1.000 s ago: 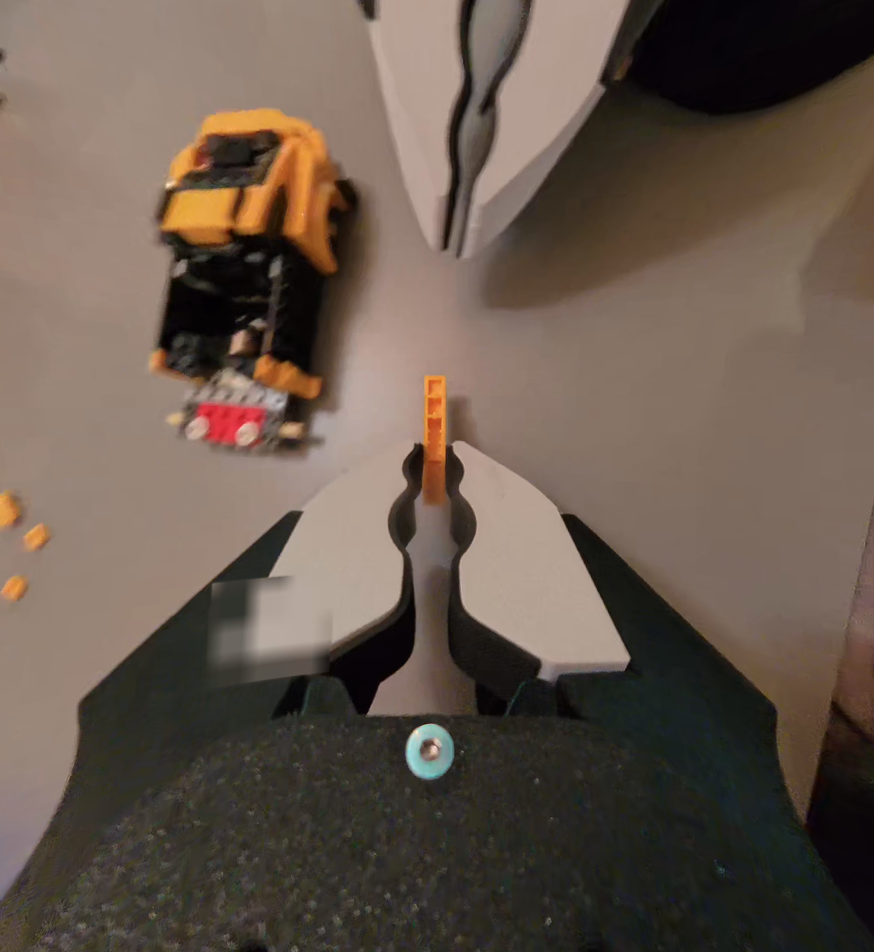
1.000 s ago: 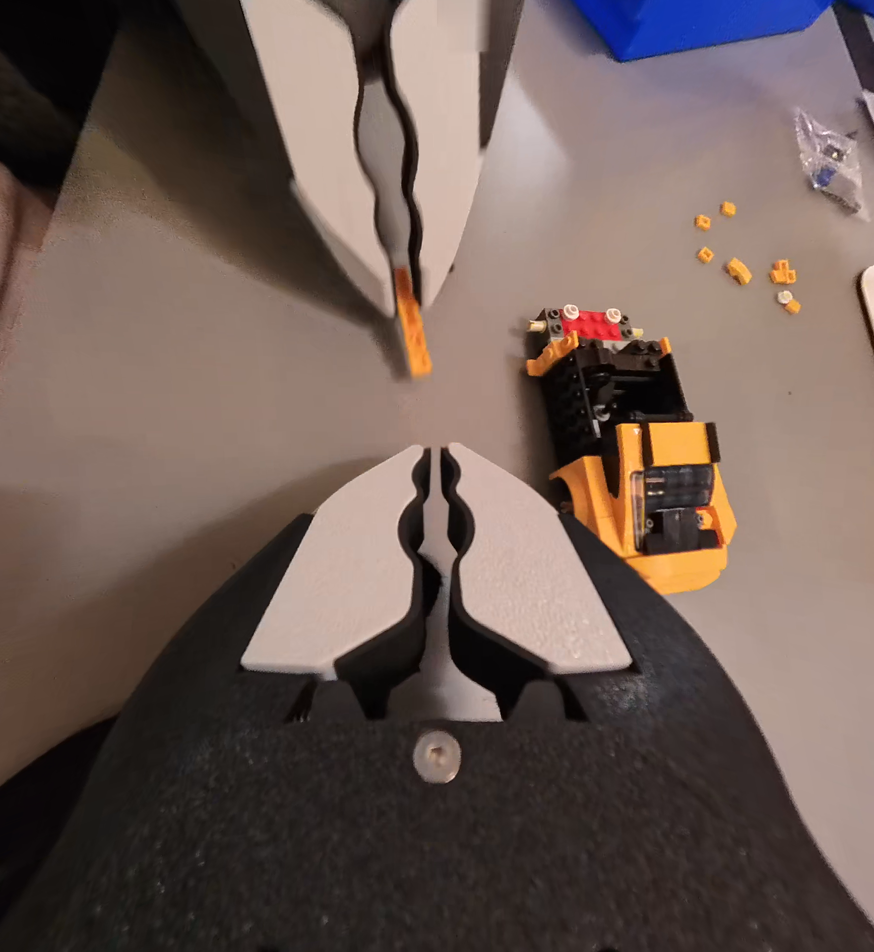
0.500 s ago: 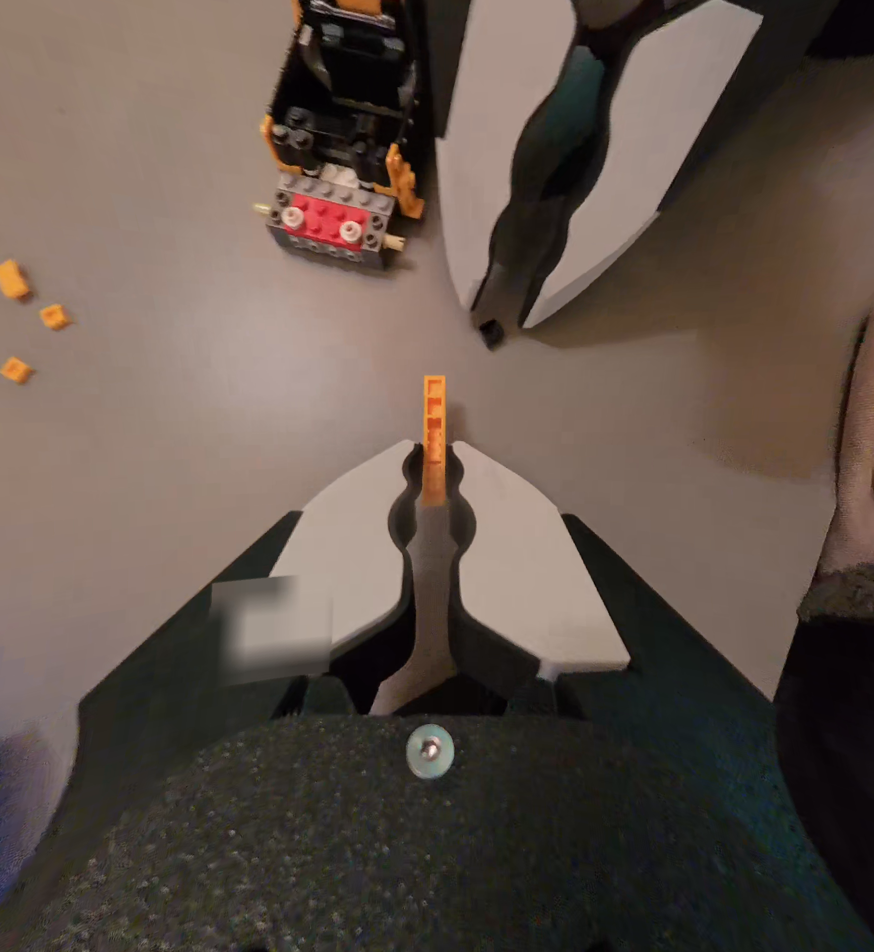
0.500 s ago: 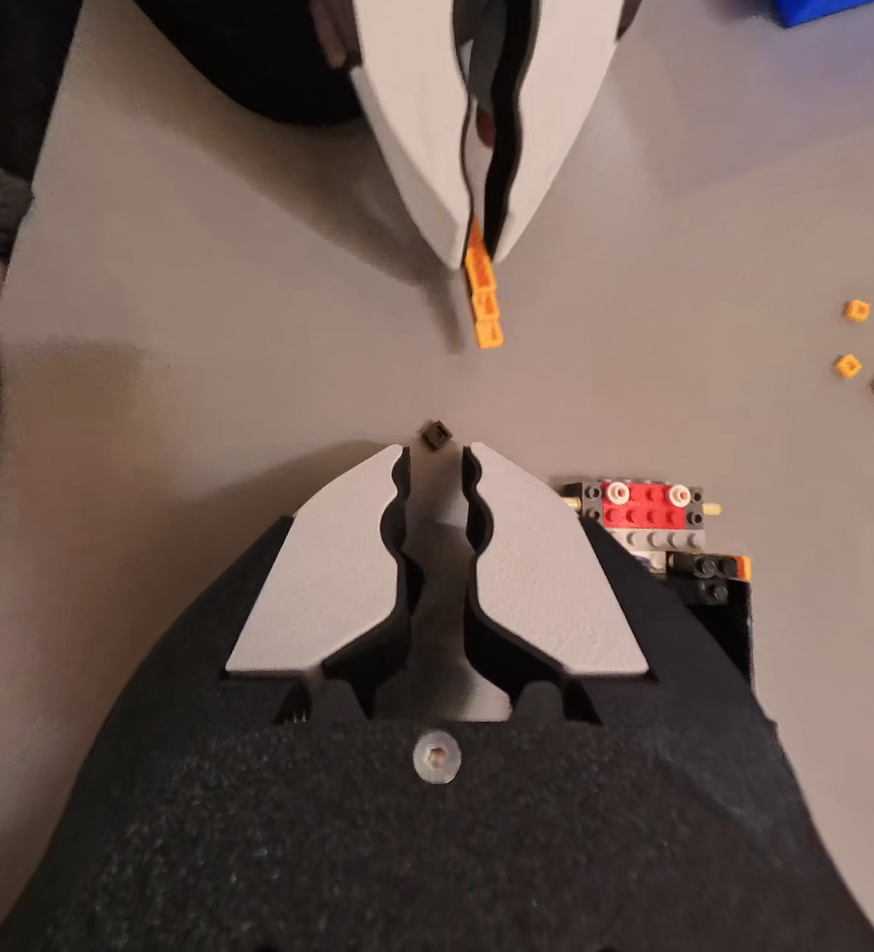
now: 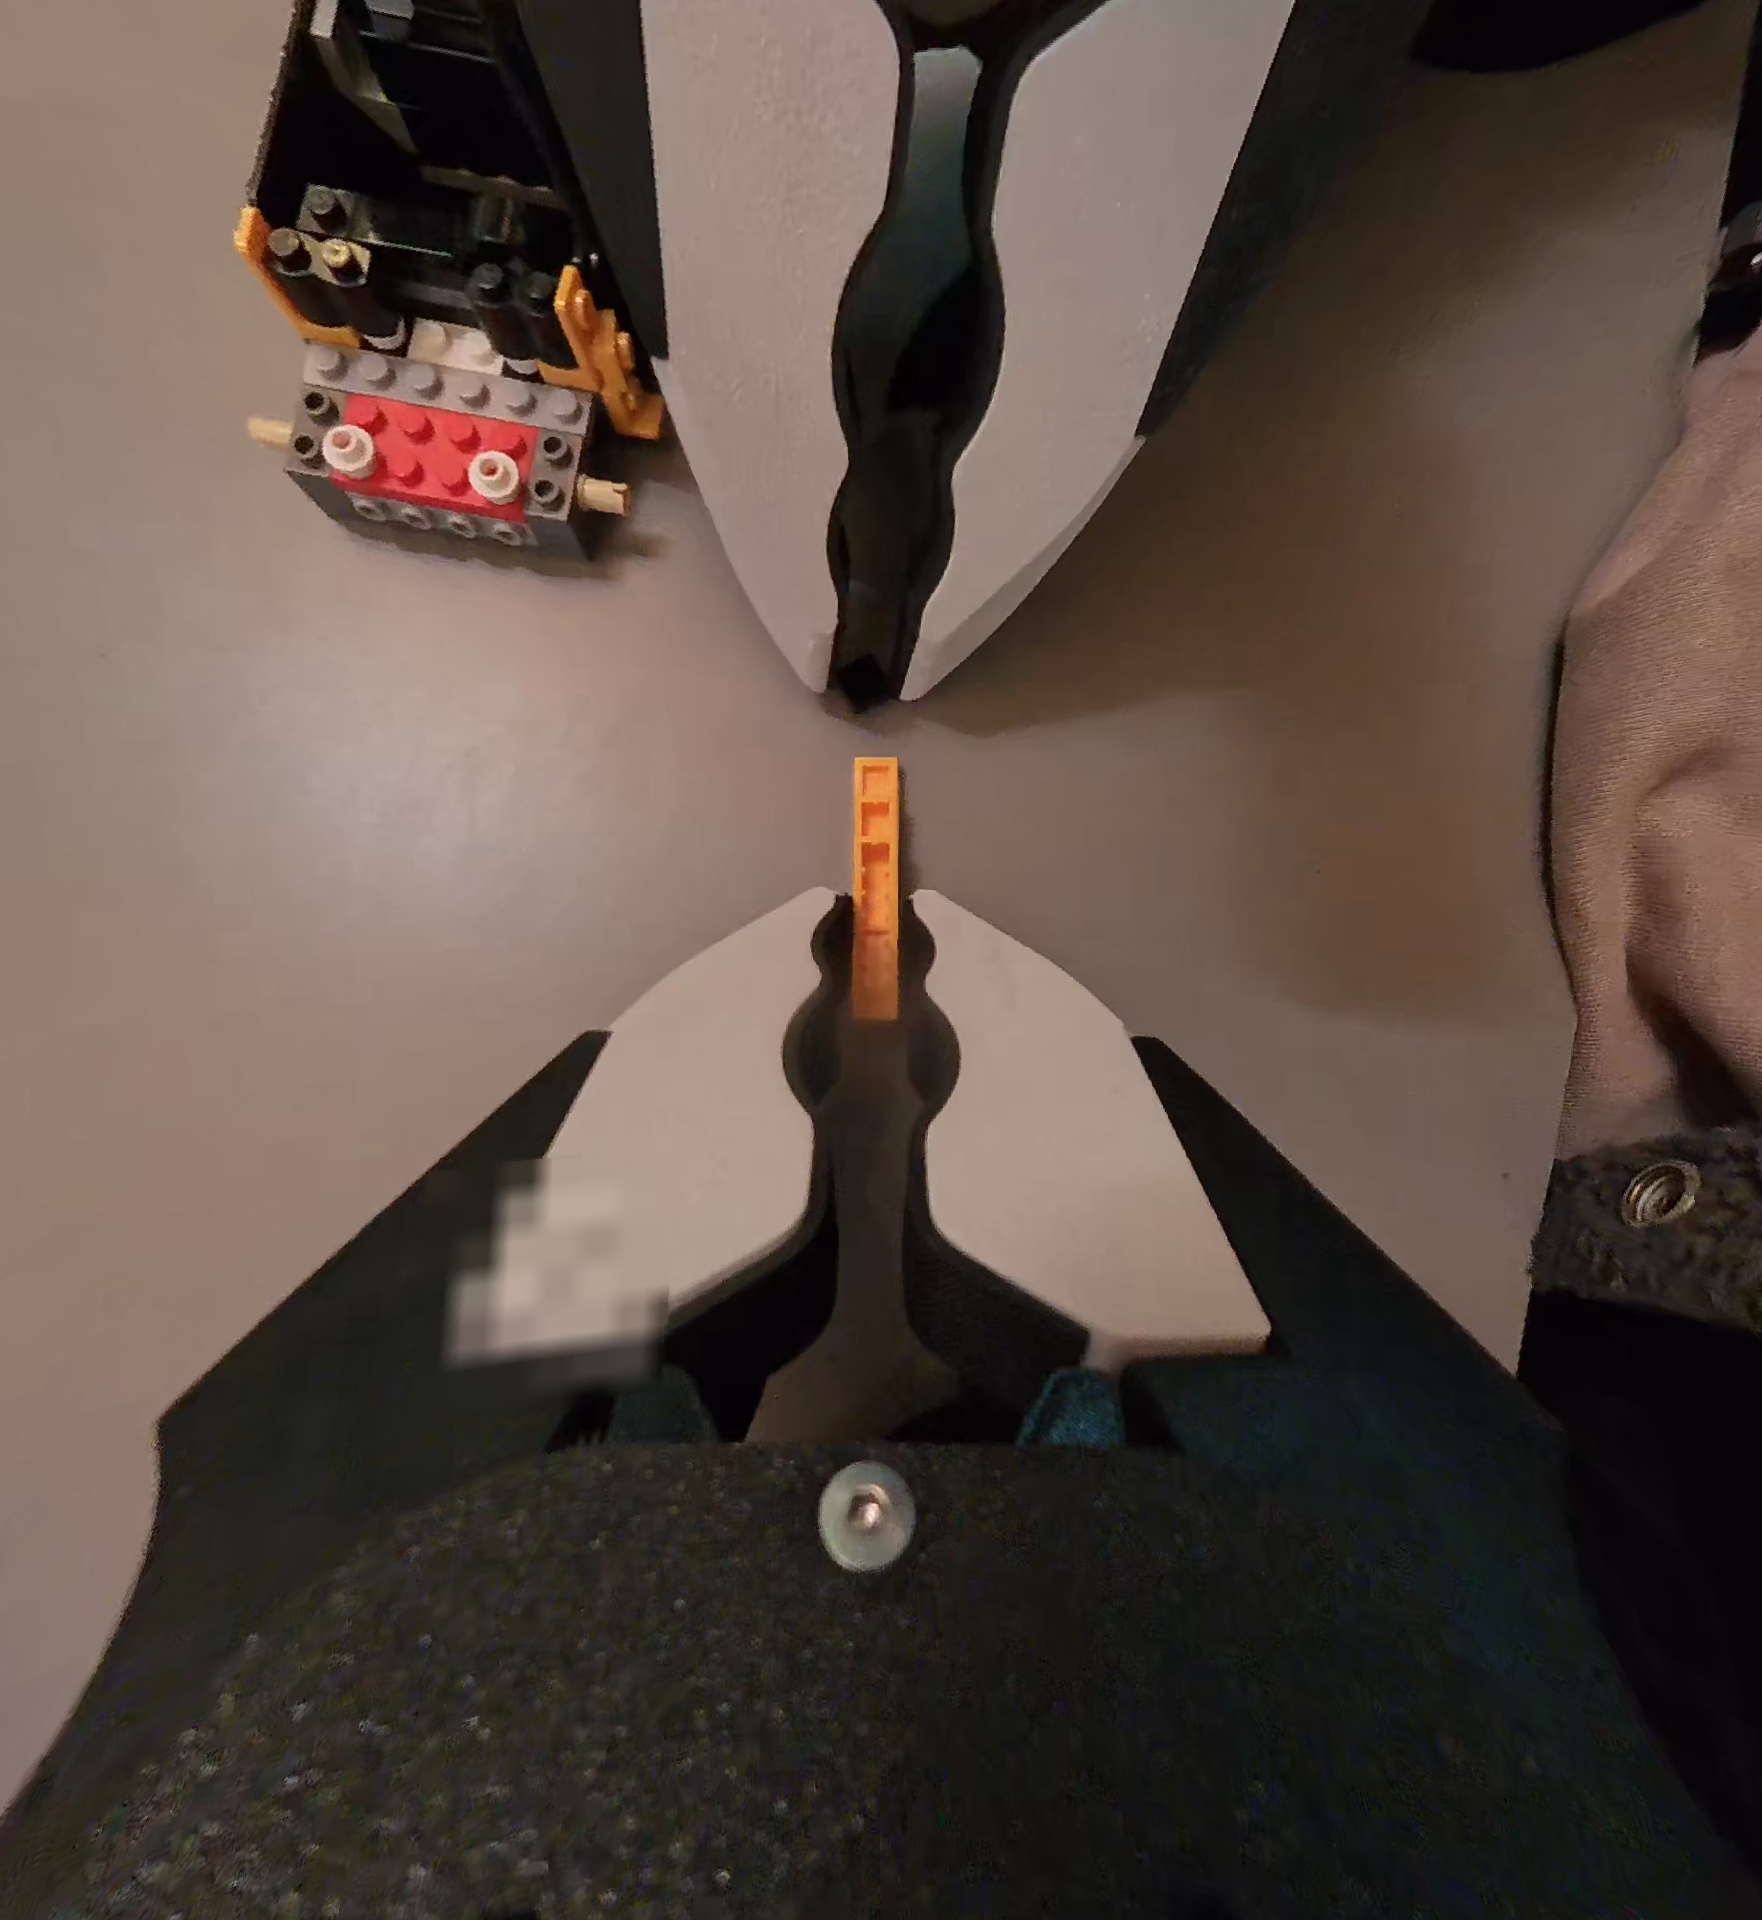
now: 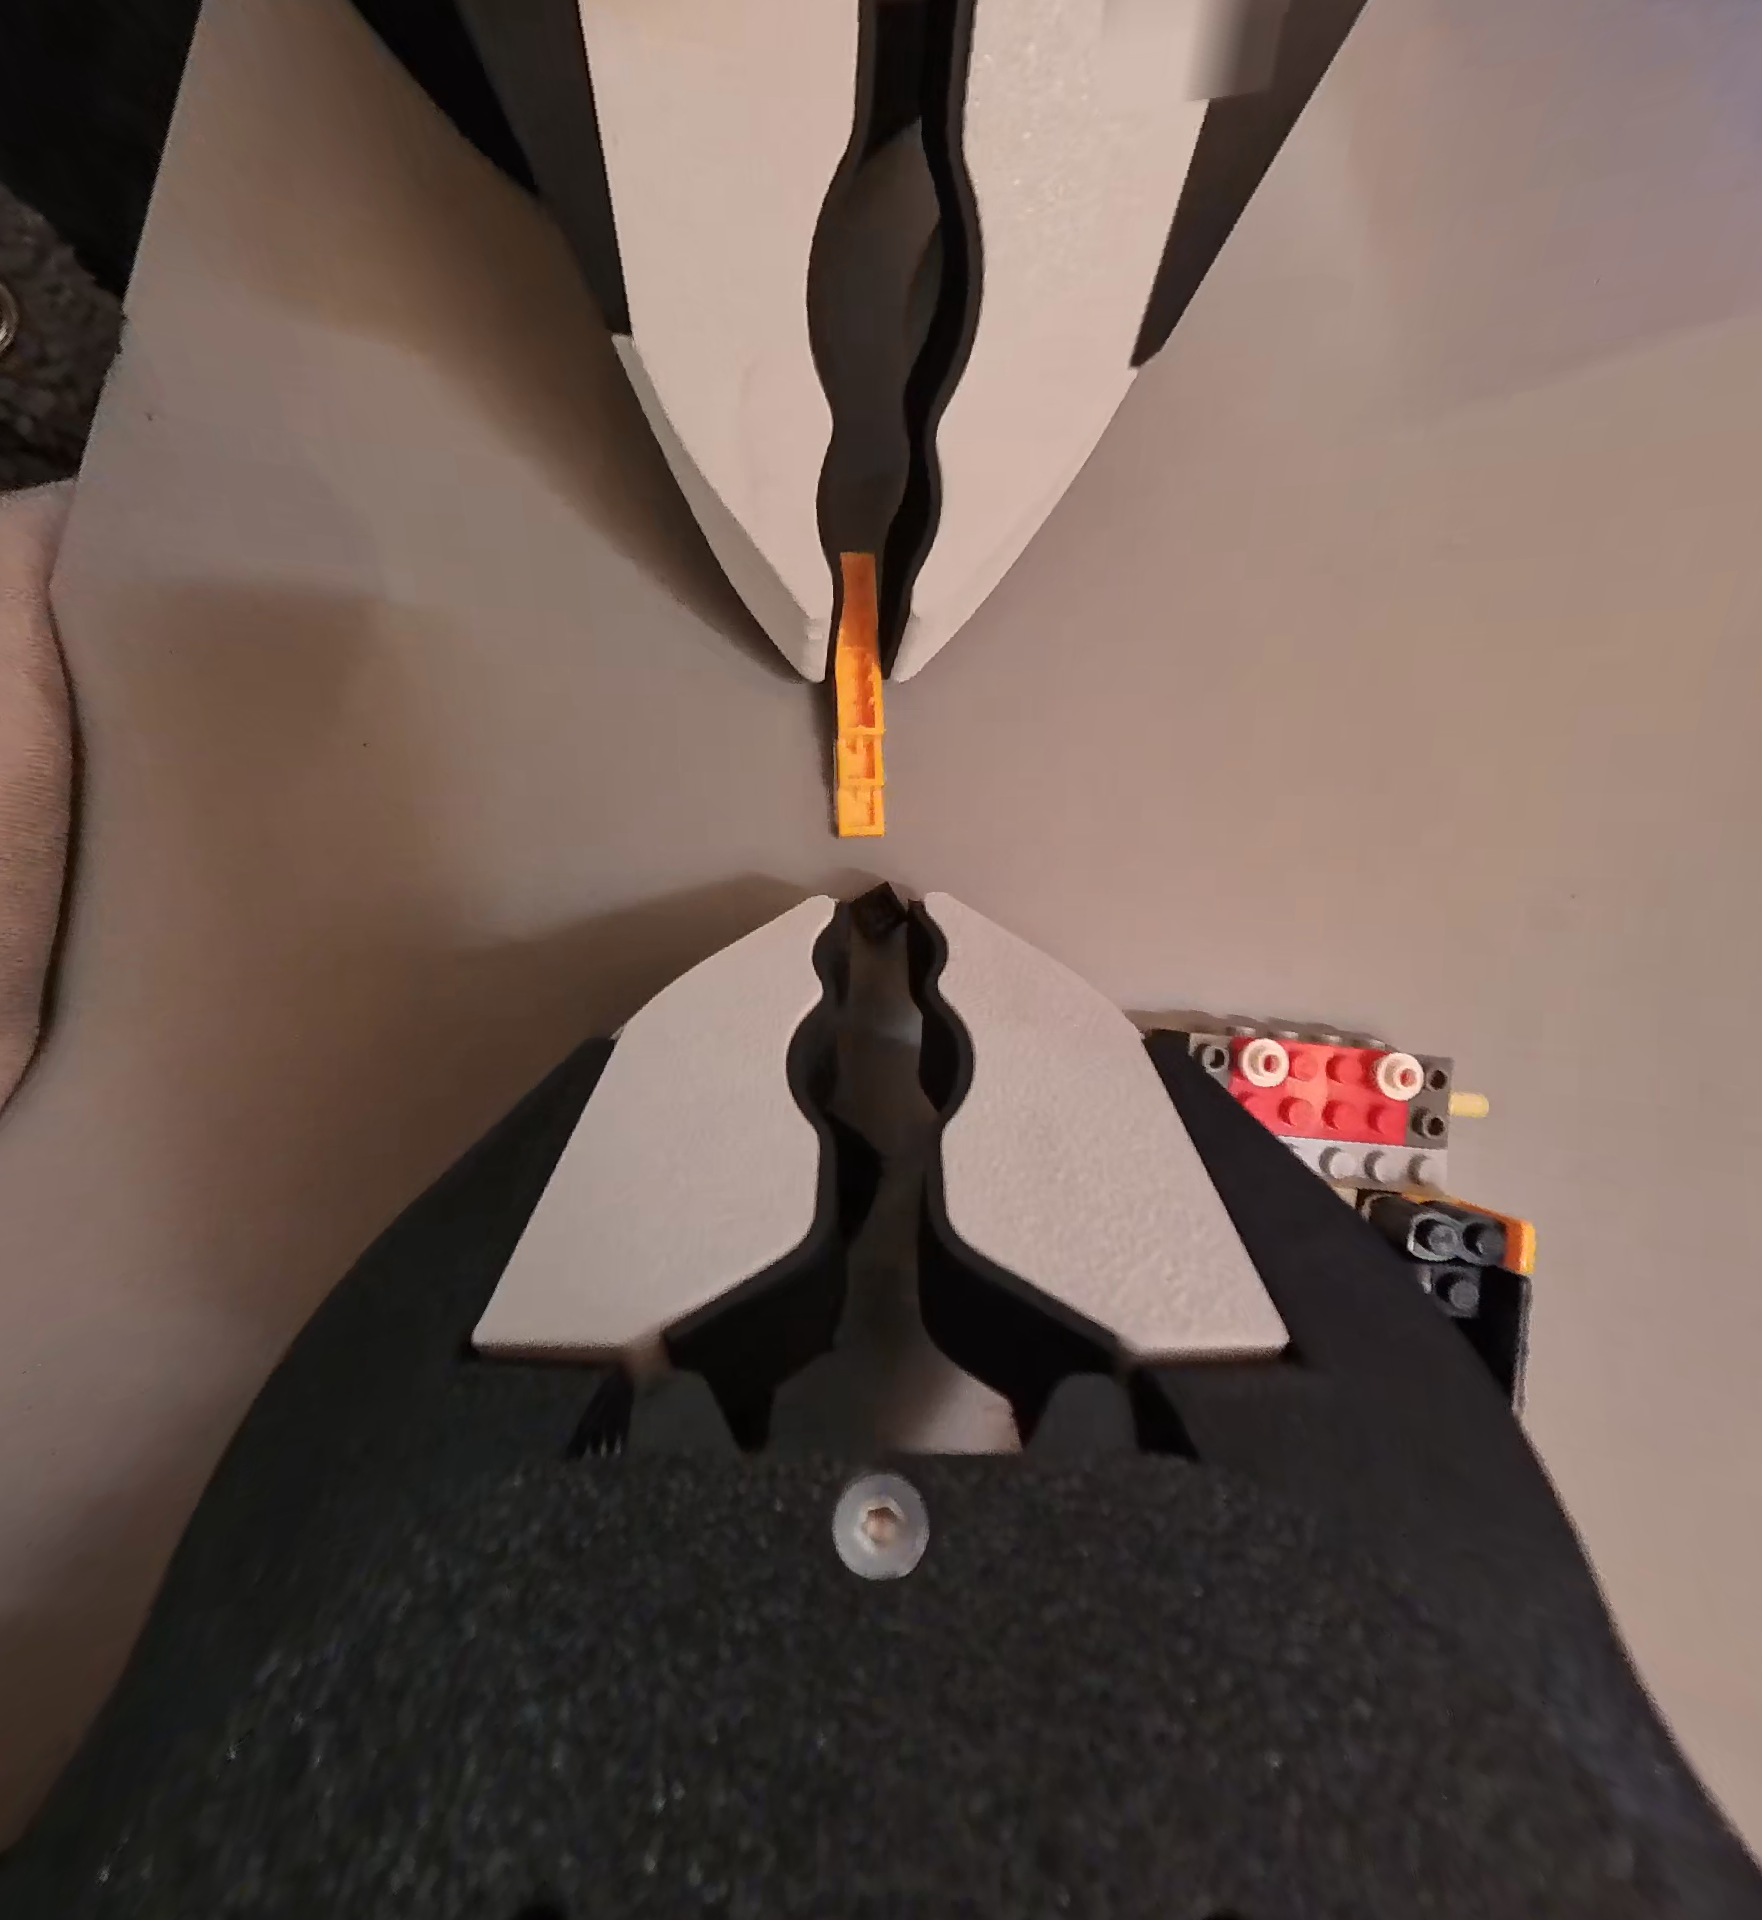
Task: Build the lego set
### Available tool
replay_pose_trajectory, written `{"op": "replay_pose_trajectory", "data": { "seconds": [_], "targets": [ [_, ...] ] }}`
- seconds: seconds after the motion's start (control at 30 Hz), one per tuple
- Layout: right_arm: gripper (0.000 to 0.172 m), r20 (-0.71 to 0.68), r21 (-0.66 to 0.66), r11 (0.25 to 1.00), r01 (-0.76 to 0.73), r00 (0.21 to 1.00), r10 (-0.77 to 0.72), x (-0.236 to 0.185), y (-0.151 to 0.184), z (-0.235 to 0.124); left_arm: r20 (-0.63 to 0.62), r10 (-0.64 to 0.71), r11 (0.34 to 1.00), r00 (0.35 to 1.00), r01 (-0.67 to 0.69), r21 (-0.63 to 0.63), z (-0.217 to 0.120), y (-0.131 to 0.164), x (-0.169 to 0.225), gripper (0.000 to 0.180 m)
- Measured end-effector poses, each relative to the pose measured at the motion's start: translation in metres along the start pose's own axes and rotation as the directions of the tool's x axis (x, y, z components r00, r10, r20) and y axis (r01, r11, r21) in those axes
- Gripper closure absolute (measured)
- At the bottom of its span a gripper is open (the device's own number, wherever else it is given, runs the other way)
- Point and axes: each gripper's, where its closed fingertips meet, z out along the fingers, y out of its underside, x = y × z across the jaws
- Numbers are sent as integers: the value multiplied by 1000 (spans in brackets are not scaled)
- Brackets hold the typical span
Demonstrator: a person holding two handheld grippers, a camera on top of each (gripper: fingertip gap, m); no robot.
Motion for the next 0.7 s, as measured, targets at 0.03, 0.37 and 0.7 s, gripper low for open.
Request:
{"op": "replay_pose_trajectory", "data": {
  "seconds": [0.03, 0.37, 0.7],
  "targets": [
    [161, 2, -2, 1000, 1, 1000, -1, -1, 0, 0, -1, 1, 1000, 1000, -1, 1, 1, 0, 1, 173],
    [162, -11, 87, 992, -95, 995, 96, -8, -21, -1, 26, 12, 1000, 1000, -12, 0, 5, -3, 2, 172],
    [161, -10, 44, 990, -134, 991, 134, -6, -22, 6, 37, 19, 1000, 999, -19, 3, 6, -3, 2, 173]
  ]
}}
